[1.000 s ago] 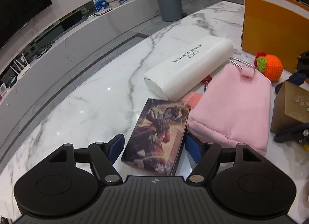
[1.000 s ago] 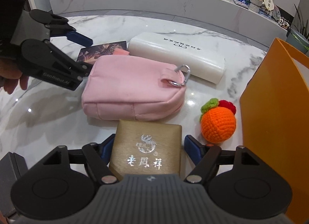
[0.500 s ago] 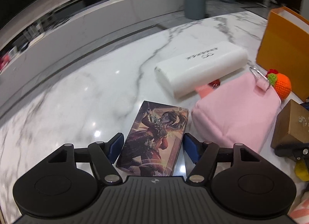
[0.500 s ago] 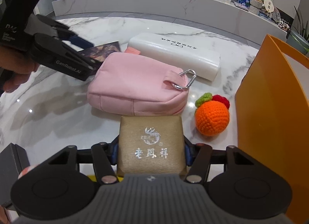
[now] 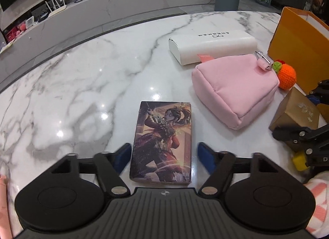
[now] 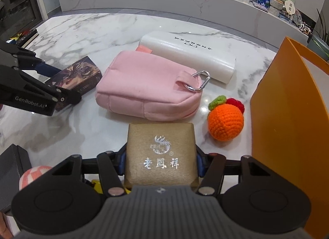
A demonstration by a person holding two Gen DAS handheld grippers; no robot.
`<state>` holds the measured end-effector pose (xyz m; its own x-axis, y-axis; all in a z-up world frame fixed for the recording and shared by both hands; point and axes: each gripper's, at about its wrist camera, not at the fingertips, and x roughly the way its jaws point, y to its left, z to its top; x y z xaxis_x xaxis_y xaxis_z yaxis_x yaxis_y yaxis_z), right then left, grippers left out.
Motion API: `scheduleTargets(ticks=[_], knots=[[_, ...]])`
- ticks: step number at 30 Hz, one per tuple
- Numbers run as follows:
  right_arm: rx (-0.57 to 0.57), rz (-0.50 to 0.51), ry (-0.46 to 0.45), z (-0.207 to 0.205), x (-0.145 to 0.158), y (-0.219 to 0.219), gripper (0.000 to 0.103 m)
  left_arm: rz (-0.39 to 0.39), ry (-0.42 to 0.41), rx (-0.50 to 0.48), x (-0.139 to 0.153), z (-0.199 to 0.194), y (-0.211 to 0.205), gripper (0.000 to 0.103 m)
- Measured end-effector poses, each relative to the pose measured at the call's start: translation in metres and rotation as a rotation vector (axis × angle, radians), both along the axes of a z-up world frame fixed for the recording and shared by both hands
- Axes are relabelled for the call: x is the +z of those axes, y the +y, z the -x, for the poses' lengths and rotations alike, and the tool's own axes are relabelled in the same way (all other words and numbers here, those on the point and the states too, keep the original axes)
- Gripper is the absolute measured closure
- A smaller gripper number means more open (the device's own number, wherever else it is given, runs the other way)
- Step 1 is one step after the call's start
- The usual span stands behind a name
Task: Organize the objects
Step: 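Grasp the picture card box with the left tool while the right tool grasps the gold box, then carry the card box with the left tool while the right tool carries the gold box over the box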
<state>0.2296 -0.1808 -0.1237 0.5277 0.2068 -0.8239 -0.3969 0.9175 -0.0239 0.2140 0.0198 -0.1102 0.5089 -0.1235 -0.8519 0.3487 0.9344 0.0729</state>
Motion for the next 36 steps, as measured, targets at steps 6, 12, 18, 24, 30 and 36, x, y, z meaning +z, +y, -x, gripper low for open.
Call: scheduleTargets(ticks=[6,12,18,24,30,36], knots=[[0.003,0.008,0.024,-0.003,0.002,0.001,0.042,0.066,0.001,0.029,0.000,-0.004,0.005,0.034],[0.014,0.000,0.009,-0.001,0.001,-0.001,0.042,0.061,-0.018,0.017,-0.001,0.004,0.001,0.035],[0.013,0.004,0.018,-0.002,0.003,0.001,0.042,0.097,-0.007,0.035,0.004,0.011,0.007,0.036],[0.019,0.003,-0.015,-0.001,0.022,0.008,0.042,0.108,-0.033,0.055,0.022,0.018,0.018,0.036],[0.025,0.001,-0.053,0.004,0.048,0.014,0.042,0.099,-0.067,0.053,0.047,0.027,0.021,0.036],[0.025,-0.003,-0.102,0.017,0.078,0.012,0.042,0.092,-0.109,0.056,0.079,0.038,0.018,0.036]])
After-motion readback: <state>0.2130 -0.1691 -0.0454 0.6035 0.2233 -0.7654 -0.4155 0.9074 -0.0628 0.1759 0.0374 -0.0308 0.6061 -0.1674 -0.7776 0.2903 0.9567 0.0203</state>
